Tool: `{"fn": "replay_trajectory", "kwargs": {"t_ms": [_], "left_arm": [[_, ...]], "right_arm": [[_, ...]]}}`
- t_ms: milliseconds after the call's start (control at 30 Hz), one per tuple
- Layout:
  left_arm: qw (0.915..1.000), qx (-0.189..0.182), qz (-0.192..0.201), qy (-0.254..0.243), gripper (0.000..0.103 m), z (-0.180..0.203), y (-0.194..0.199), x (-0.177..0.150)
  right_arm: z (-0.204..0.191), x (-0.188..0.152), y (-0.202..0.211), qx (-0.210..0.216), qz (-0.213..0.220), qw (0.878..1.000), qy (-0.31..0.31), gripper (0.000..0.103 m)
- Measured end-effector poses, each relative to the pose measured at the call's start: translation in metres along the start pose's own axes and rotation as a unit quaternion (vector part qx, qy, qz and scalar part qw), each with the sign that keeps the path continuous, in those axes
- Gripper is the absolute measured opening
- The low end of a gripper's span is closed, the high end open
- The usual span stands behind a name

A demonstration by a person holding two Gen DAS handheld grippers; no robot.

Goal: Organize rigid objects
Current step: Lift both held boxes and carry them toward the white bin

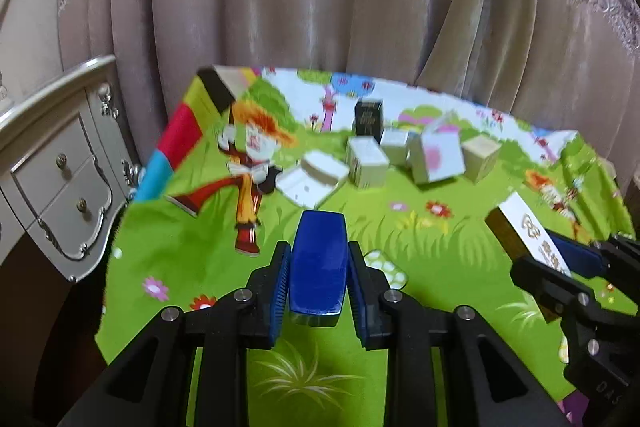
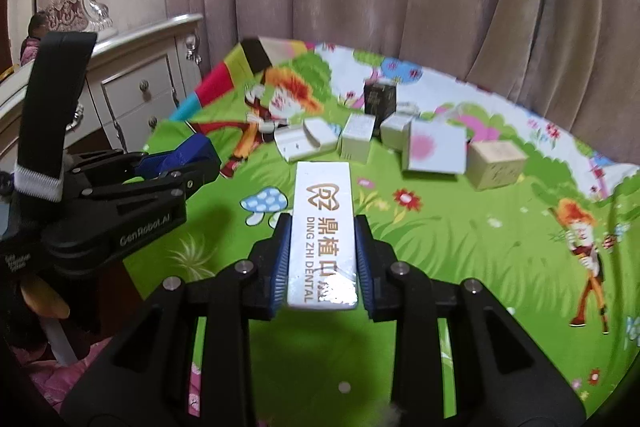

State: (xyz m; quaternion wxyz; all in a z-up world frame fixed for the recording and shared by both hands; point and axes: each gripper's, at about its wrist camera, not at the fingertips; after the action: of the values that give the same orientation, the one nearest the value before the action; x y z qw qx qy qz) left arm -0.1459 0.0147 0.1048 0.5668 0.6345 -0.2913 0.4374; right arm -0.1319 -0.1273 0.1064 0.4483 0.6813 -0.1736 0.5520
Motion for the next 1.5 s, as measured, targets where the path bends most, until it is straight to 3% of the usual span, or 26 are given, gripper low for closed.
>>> {"fn": "replay_trajectory", "kwargs": {"t_ms": [200, 533, 900, 1167, 1500], "left_arm": [[0.9992, -0.013, 0.035, -0.017, 0.028, 0.018, 0.025, 0.018], [0.9961, -0.052, 0.053, -0.048, 0.028, 0.057, 0.055, 0.02], [0.9867, -0.111, 0.066, -0.099, 0.028, 0.118, 0.085, 0.015], [0.9757, -0.156, 0.067, -0.138, 0.028, 0.163, 0.101, 0.008], [0.9515, -0.237, 0.05, -0.19, 0.028, 0.232, 0.122, -0.008]], "right_arm": [[0.003, 0.006, 0.037, -0.016, 0.027, 0.999, 0.009, 0.034], [0.029, -0.005, 0.089, -0.056, 0.043, 0.997, -0.009, 0.034], [0.074, -0.031, 0.15, -0.12, 0.05, 0.99, -0.045, 0.034], [0.1, -0.052, 0.189, -0.161, 0.05, 0.983, -0.072, 0.034], [0.127, -0.081, 0.234, -0.215, 0.045, 0.969, -0.113, 0.034]]}}
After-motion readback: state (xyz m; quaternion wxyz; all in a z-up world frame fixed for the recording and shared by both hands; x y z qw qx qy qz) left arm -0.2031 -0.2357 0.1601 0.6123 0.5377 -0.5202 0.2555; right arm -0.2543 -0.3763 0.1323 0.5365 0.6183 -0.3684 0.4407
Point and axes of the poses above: each gripper's, at about its wrist camera, not at the fingertips, and y roughly against the way its jaws point, z to its right, x to its top, and after that the axes turned 11 degrees about z, right-handed
